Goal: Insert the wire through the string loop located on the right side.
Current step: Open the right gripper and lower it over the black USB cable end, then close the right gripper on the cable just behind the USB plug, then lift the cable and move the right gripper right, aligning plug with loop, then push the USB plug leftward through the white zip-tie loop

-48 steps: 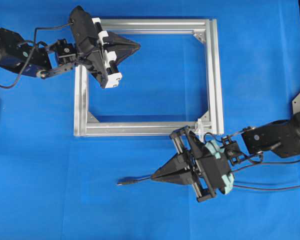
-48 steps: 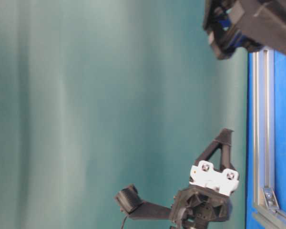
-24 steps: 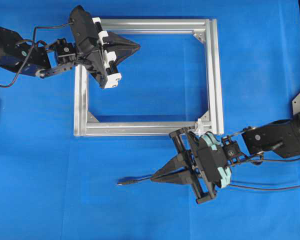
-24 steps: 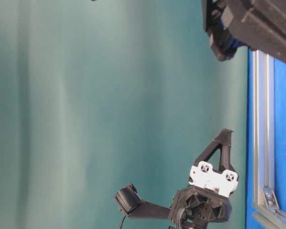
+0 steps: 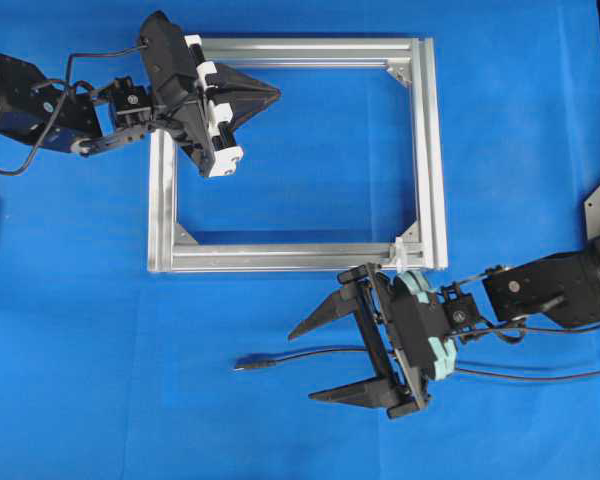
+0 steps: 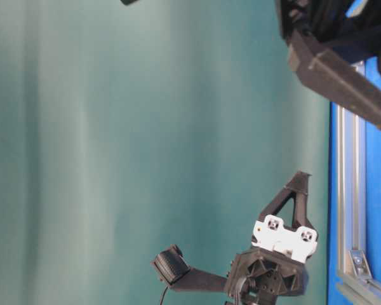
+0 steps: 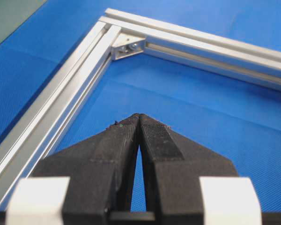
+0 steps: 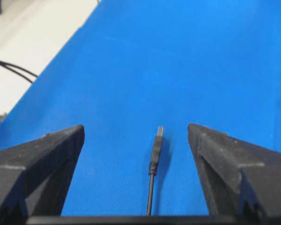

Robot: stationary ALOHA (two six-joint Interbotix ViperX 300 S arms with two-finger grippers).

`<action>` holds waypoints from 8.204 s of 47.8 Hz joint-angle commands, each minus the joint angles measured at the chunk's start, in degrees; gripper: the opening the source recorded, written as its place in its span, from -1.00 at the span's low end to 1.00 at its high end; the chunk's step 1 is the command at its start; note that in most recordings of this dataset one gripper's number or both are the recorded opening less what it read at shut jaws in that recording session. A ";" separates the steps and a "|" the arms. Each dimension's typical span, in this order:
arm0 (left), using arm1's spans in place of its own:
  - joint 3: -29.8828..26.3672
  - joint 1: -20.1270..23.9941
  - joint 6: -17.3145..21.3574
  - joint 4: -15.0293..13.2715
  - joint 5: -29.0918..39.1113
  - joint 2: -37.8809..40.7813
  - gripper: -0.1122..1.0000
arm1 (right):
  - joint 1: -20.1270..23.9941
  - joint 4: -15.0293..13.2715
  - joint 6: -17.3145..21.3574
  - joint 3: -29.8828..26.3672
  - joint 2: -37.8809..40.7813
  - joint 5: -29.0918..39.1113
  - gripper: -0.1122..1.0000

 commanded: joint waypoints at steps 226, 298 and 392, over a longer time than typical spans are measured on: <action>1.67 -1.49 -0.70 0.09 -0.35 -2.55 -0.80 | 7.12 16.70 -6.77 31.55 -40.43 22.41 -0.86; 1.49 -1.49 -0.70 0.18 -0.44 -2.55 -0.80 | -7.03 16.35 -10.99 33.31 -42.28 24.17 -0.86; 1.58 -1.49 -0.70 0.18 -0.44 -2.46 -0.80 | -7.12 16.61 -10.46 26.81 -26.46 13.10 -0.86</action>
